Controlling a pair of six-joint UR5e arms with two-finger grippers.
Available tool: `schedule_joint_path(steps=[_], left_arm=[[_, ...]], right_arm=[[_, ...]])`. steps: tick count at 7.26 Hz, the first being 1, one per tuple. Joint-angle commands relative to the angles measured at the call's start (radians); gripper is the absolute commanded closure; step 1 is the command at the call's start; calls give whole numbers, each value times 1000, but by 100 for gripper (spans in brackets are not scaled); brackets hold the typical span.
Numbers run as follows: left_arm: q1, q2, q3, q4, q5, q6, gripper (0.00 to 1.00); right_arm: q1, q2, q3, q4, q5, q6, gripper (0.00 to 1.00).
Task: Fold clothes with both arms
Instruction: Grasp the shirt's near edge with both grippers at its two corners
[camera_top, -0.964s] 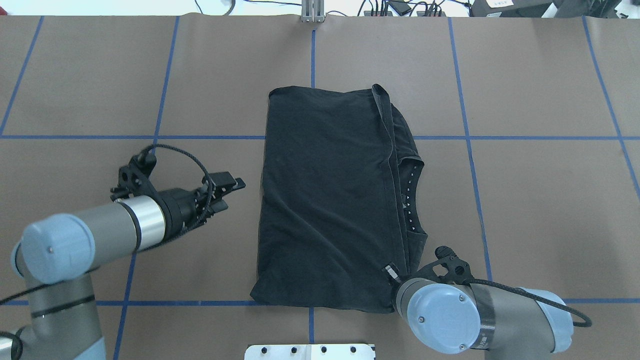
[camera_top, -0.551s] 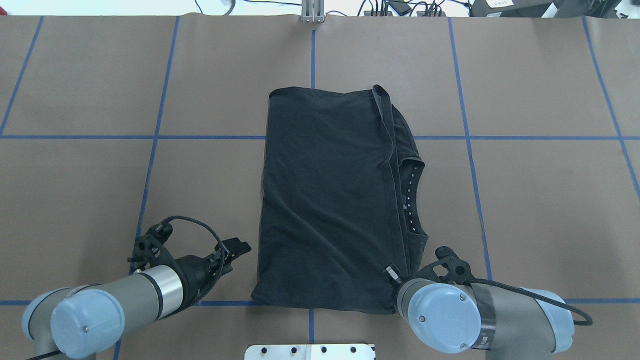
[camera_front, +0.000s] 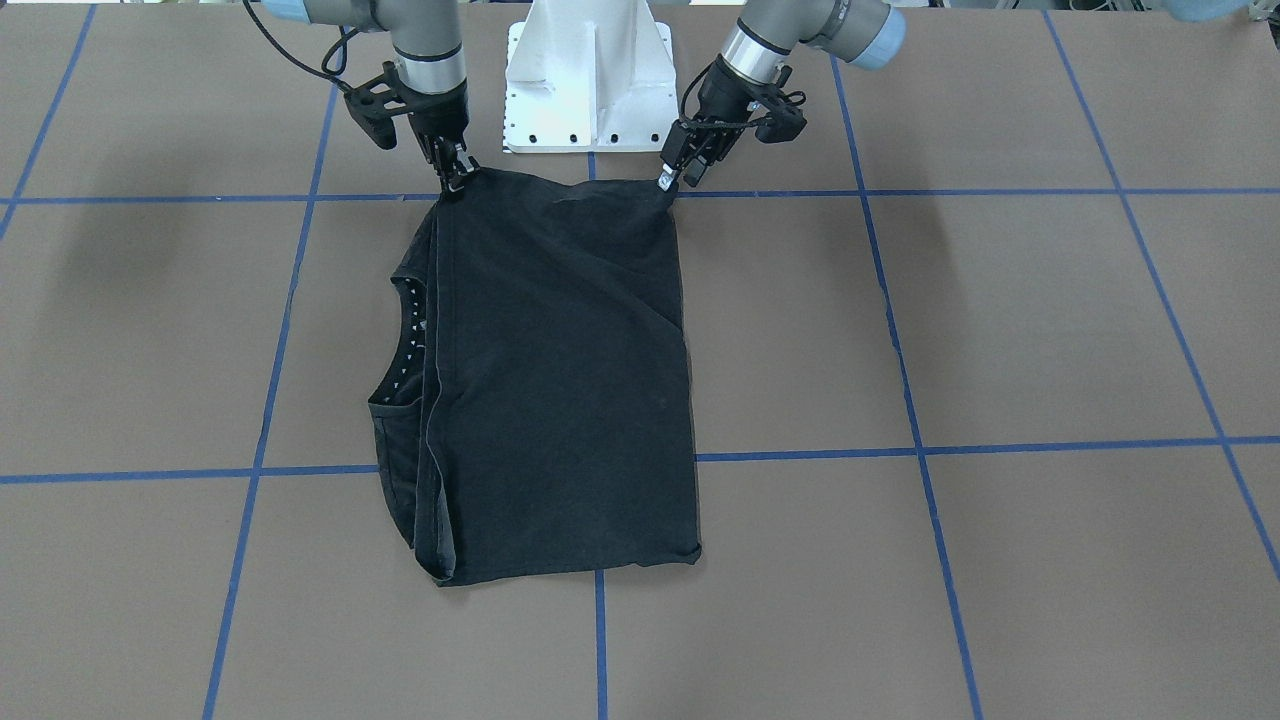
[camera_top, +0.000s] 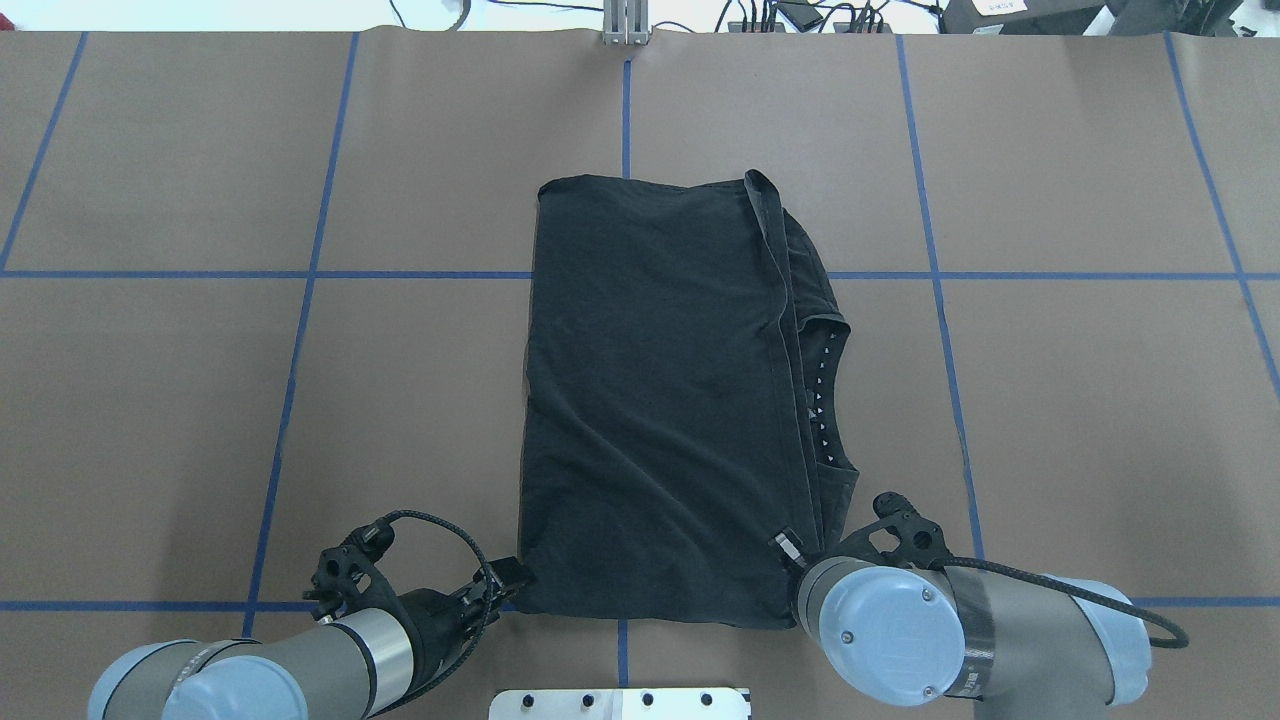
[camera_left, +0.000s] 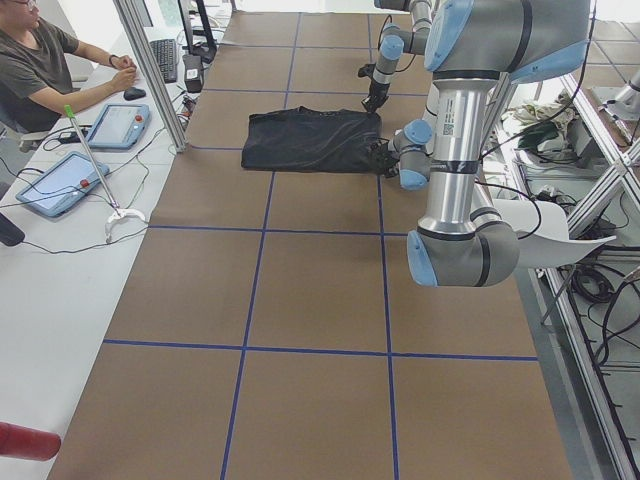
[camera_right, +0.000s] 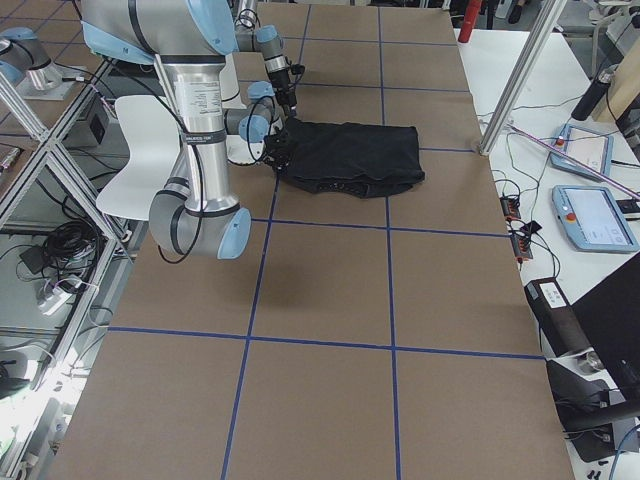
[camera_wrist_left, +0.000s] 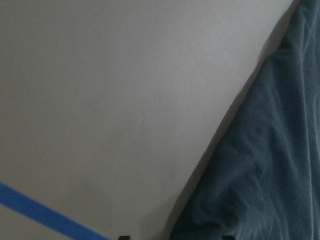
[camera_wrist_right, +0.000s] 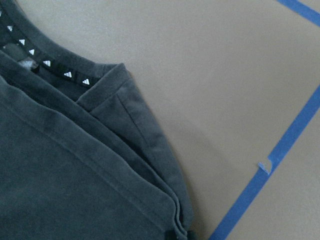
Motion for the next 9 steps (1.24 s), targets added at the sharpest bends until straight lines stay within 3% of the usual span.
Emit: schedule_joint_path(steps=[1, 2, 3, 4, 9], left_arm=[[3, -37, 36, 10, 0, -2, 34], [3, -43, 47, 10, 0, -3, 41], [3, -45, 47, 10, 0, -3, 57], [2, -43, 40, 10, 0, -3, 100], [37, -35, -55, 13, -8, -20, 100]], right_arm=[[-1, -1, 1, 0, 0, 0, 100], [-1, -2, -1, 0, 0, 0, 100], [-1, -2, -2, 0, 0, -2, 100], [-1, -10, -1, 0, -2, -2, 100], [0, -15, 45, 0, 8, -2, 100]])
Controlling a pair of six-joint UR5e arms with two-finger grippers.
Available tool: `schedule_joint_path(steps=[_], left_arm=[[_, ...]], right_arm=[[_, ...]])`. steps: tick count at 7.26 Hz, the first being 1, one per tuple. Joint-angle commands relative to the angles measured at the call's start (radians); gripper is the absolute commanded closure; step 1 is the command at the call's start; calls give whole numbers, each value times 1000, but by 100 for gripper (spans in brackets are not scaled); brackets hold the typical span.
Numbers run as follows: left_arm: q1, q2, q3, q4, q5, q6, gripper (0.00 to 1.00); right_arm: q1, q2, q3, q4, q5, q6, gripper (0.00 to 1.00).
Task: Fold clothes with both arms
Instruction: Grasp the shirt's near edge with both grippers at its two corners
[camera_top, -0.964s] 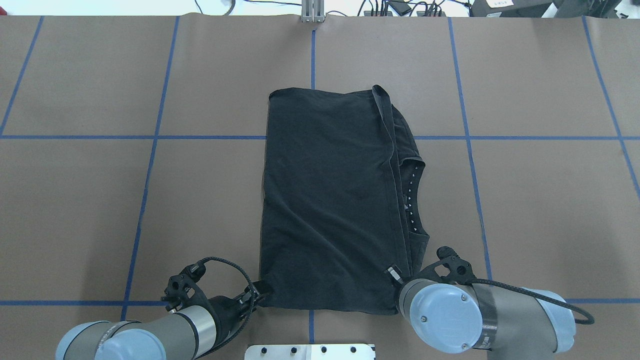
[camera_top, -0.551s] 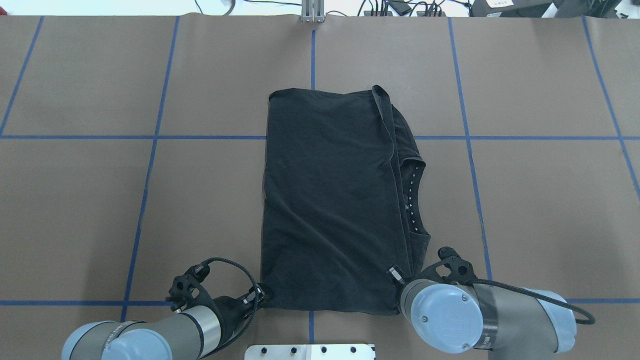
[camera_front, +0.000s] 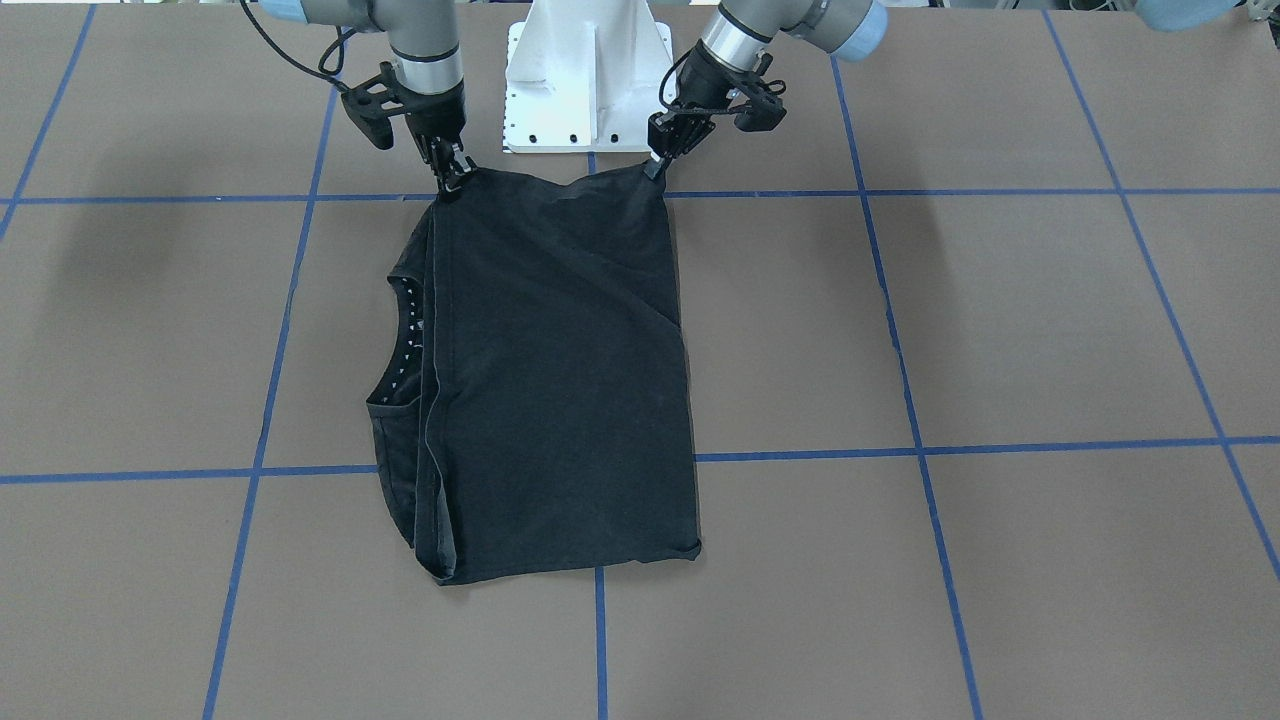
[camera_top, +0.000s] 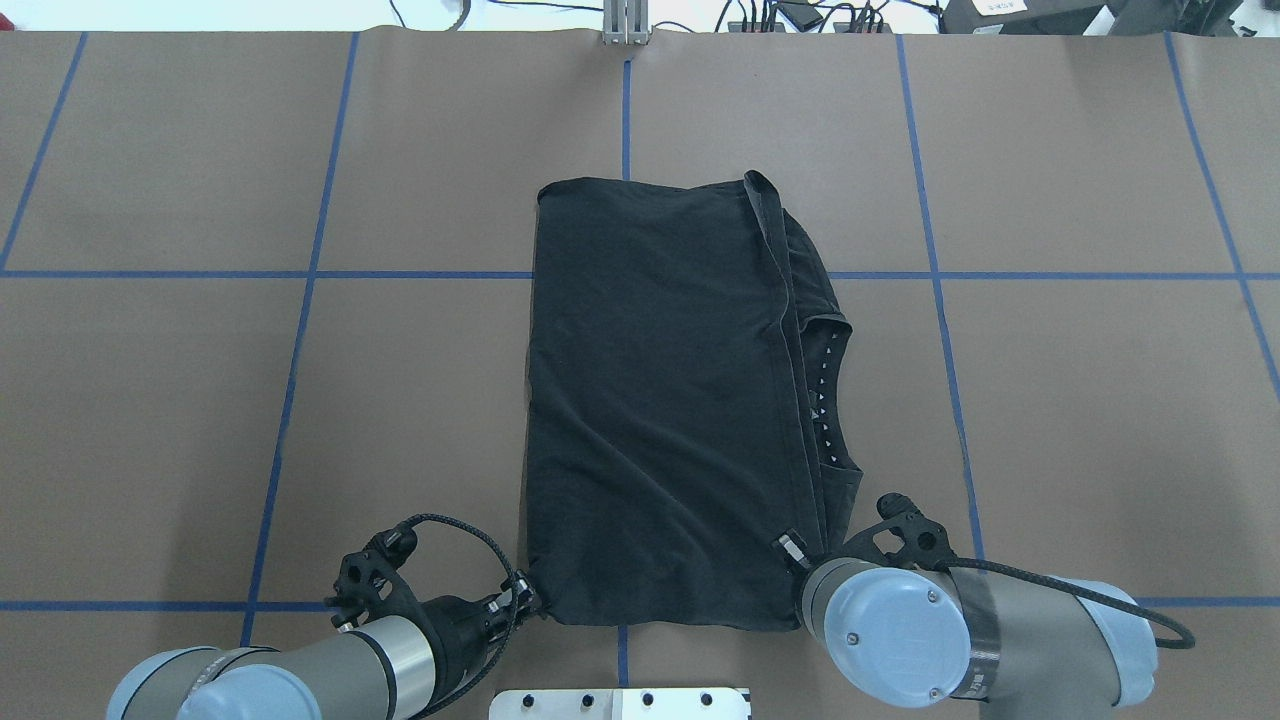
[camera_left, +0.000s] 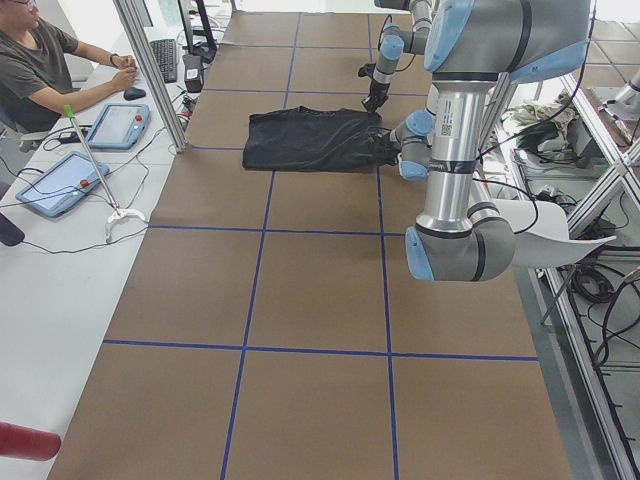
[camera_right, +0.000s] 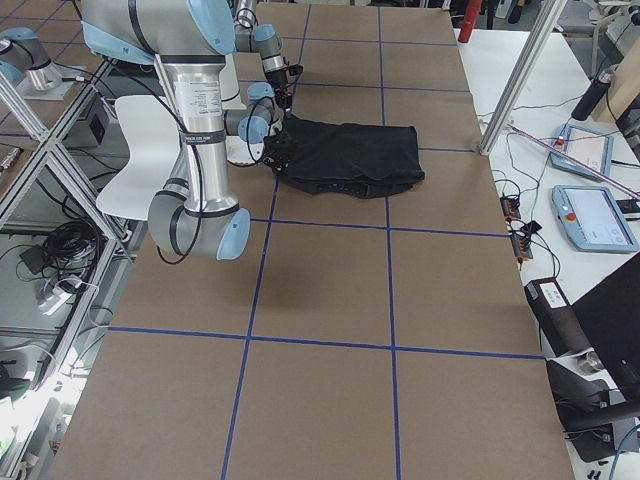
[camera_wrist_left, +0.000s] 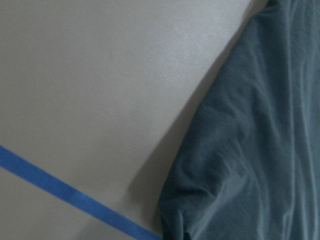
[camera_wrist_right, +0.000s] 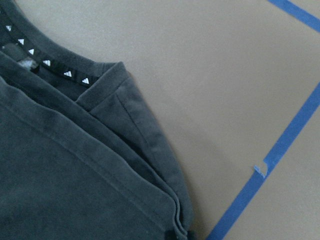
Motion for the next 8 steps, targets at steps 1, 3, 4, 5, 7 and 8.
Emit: schedule_joint_path(steps=[1, 3, 4, 5, 7, 8], left_arm=[[33, -4, -41, 0, -3, -28, 100], [43, -37, -105, 125, -3, -76, 100], [-1, -50, -131, 152, -7, -64, 100], [-84, -53, -122, 152, -11, -38, 100], [-289, -71, -104, 144, -164, 49, 100], [-348, -95, -61, 140, -187, 88, 100]], right_arm=[[1, -41, 85, 0, 27, 0, 100], [19, -91, 197, 0, 56, 0, 100], [77, -86, 194, 6, 64, -8, 100], [171, -74, 185, 7, 132, -81, 100], [375, 89, 13, 7, 295, -190, 100], [455, 181, -119, 9, 358, -255, 100]])
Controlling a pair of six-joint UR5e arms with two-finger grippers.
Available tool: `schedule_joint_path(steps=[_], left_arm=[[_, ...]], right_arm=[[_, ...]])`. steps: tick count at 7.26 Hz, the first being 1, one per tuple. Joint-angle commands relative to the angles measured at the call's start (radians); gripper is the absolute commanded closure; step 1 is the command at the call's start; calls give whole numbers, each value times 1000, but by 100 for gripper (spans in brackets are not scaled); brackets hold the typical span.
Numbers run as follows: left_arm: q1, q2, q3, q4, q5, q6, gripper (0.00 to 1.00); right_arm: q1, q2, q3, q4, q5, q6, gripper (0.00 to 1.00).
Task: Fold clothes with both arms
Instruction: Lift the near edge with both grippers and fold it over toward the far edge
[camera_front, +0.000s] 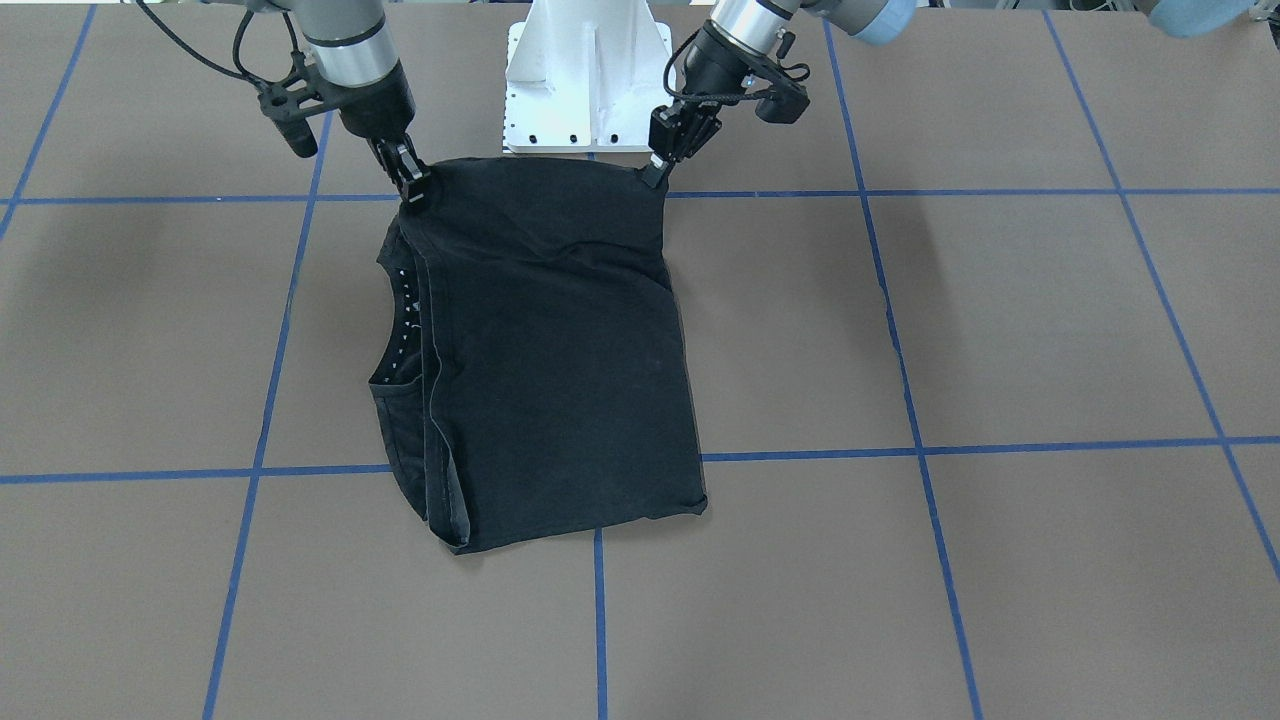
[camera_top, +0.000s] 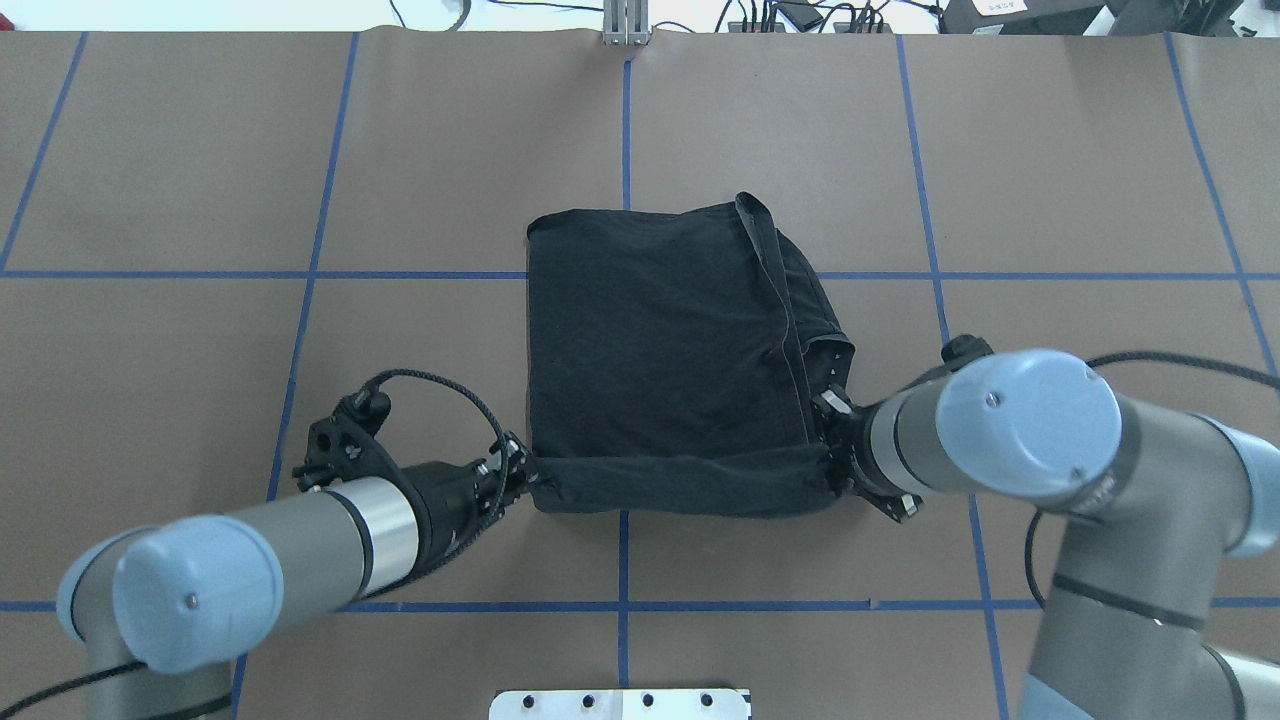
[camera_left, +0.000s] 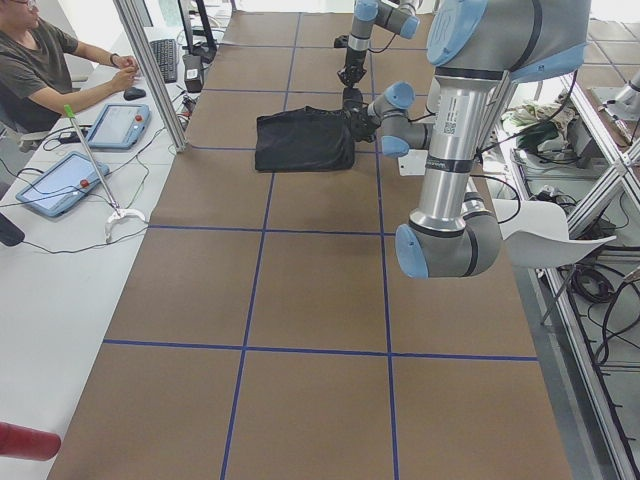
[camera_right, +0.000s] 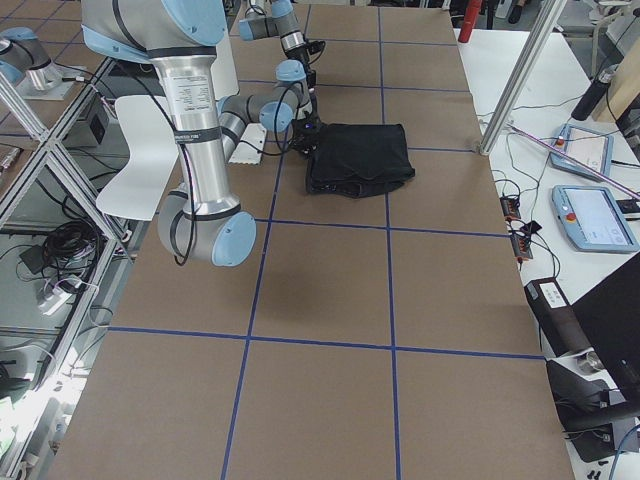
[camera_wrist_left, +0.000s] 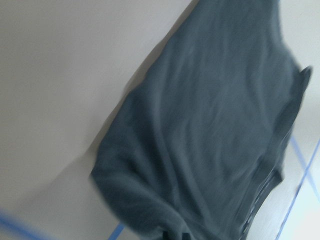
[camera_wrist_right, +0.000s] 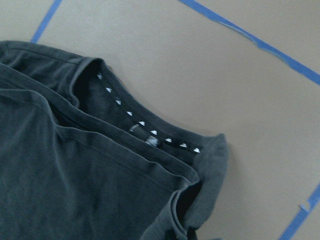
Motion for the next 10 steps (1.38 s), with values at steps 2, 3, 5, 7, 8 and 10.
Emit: schedule_joint_path(steps=[2, 3, 5, 7, 8, 10], left_arm=[[-205, -186, 268, -3, -59, 92, 100], [-251, -237, 350, -3, -79, 122, 100], [-331, -300, 490, -42, -137, 202, 100], [-367, -372, 654, -130, -139, 231, 100], [-387, -441, 764, -153, -139, 263, 100], [-466, -495, 921, -234, -159, 392, 26]], right_arm=[[214, 237, -342, 3, 165, -187, 100], [230, 265, -399, 4, 174, -207, 100], [273, 308, -542, 131, 182, -204, 100], [317, 389, -700, 181, 191, -269, 100], [348, 459, -805, 193, 229, -311, 100], [379, 619, -1155, 432, 234, -389, 0]])
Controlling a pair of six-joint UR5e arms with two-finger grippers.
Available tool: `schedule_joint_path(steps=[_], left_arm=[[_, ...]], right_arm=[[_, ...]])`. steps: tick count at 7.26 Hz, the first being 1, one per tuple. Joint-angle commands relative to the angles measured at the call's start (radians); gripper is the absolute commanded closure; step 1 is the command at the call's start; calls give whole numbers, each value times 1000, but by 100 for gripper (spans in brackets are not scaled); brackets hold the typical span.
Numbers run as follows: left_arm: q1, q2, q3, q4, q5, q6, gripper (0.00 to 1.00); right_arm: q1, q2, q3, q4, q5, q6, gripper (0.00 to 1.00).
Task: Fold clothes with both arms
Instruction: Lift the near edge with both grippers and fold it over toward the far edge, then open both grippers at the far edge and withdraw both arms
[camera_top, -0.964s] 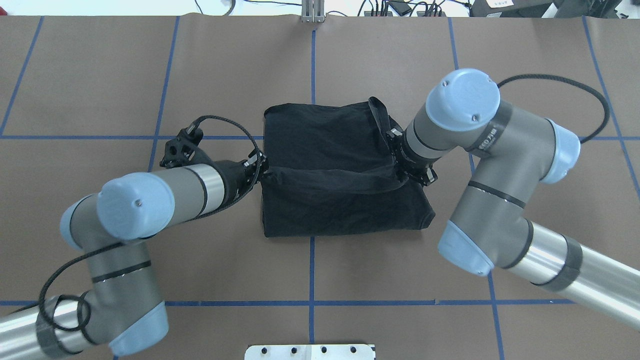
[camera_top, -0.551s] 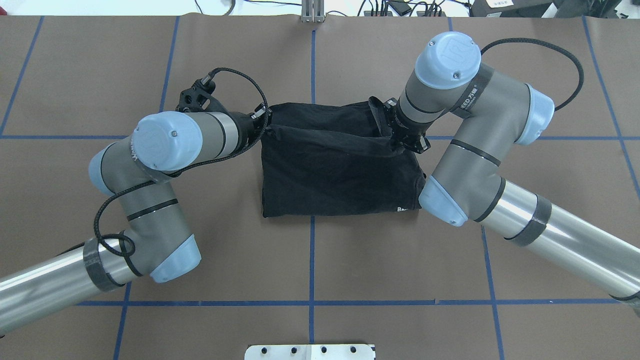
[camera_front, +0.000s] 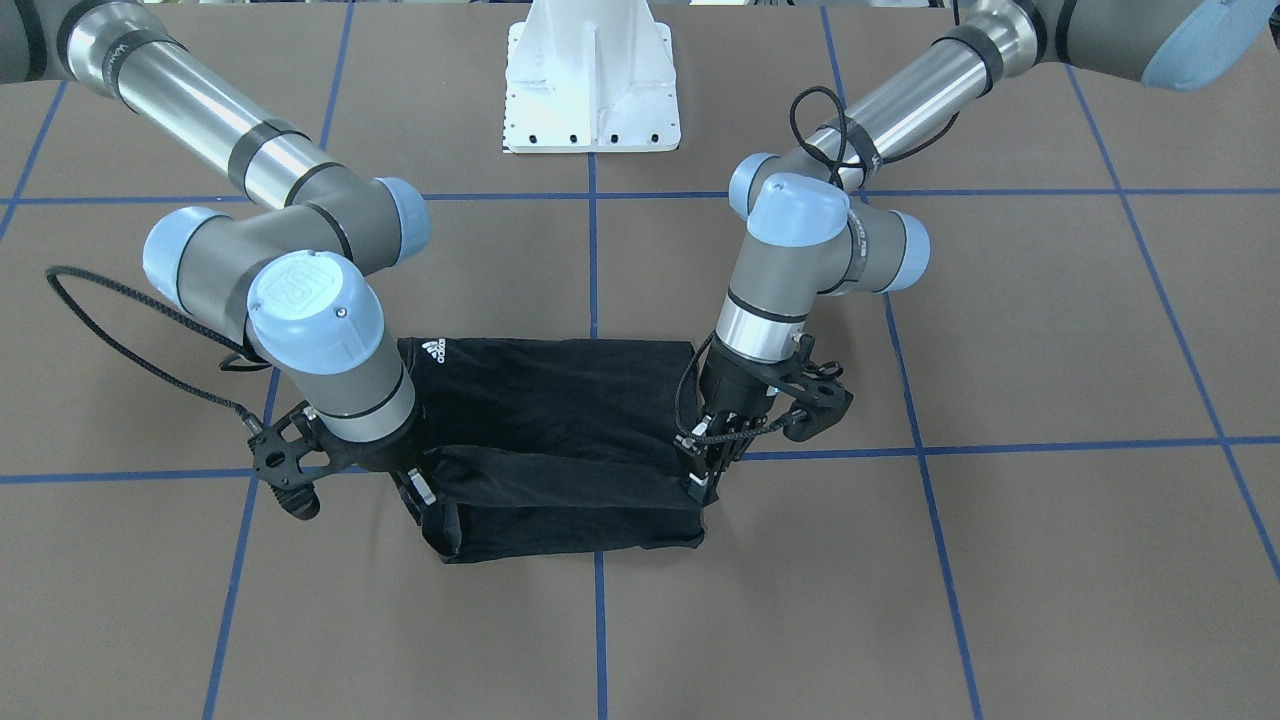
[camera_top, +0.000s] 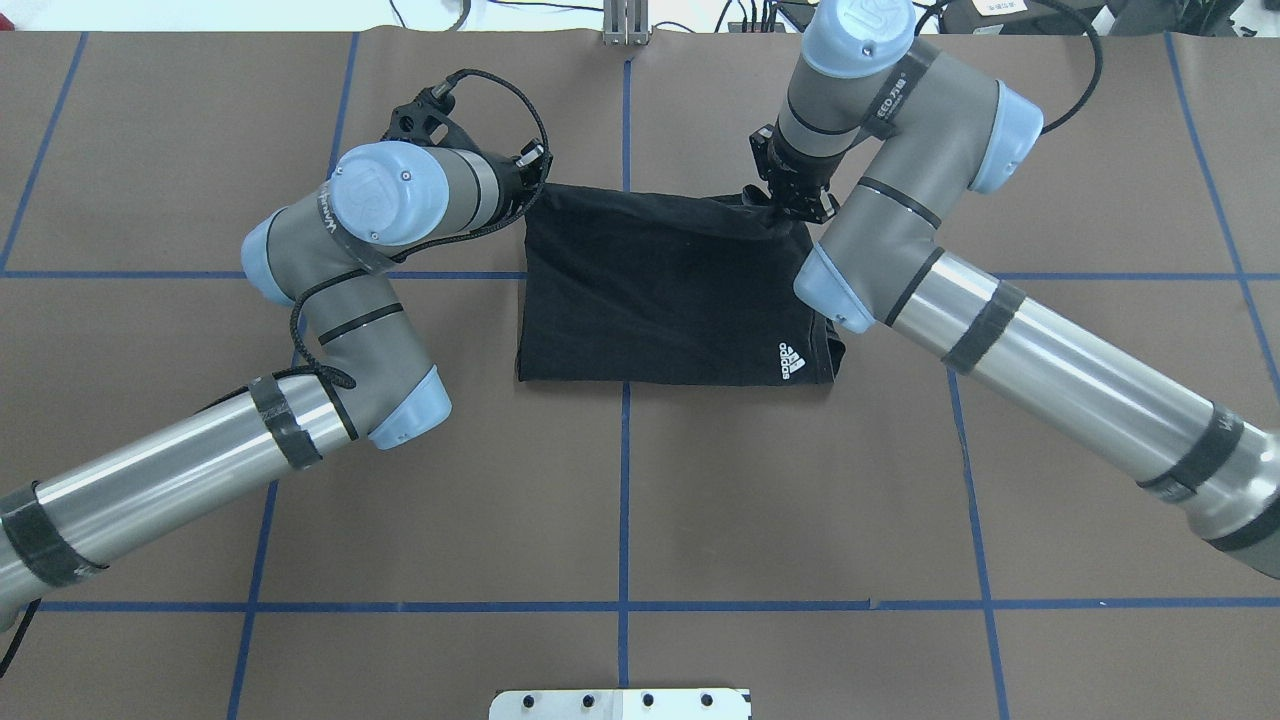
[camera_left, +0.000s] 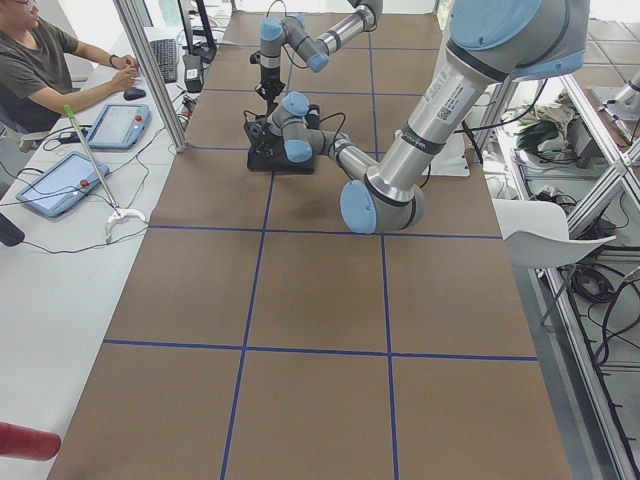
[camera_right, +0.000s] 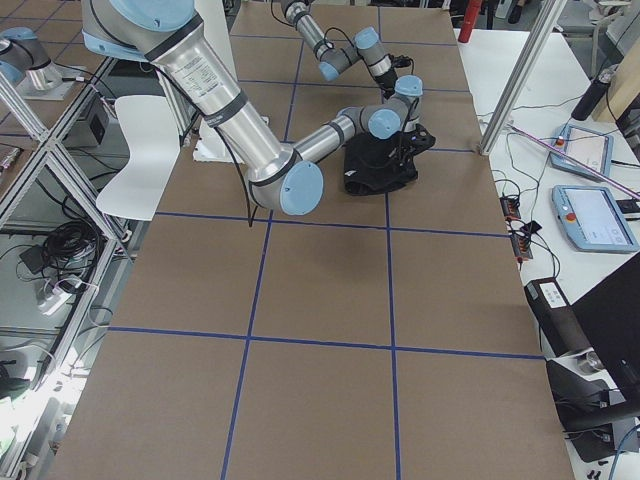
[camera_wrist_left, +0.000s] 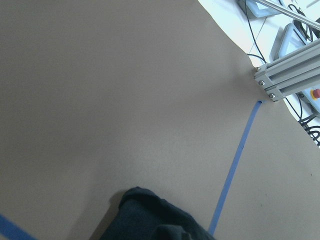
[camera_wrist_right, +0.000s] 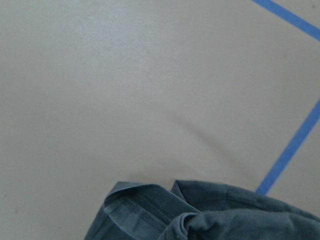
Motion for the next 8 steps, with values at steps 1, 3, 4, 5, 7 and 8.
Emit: schedule_joint_path(steps=[1, 3, 4, 5, 7, 8], left_arm=[[-69, -34, 87, -43, -45, 89, 1], [-74, -39, 79, -45, -61, 91, 1], [-74, -38, 64, -46, -96, 94, 1], [-81, -34, 44, -43, -140, 98, 1], [-104, 58, -86, -34, -185, 268, 1], [-118, 168, -205, -33, -202, 410, 1]], right_arm=[[50, 181, -306, 199, 20, -47, 0], [79, 188, -301, 193, 104, -48, 0], [61, 184, -286, 196, 95, -50, 0], [62, 185, -264, 192, 102, -51, 0], [107, 111, -149, 182, 107, -100, 0], [108, 20, -27, 122, 103, -258, 0]])
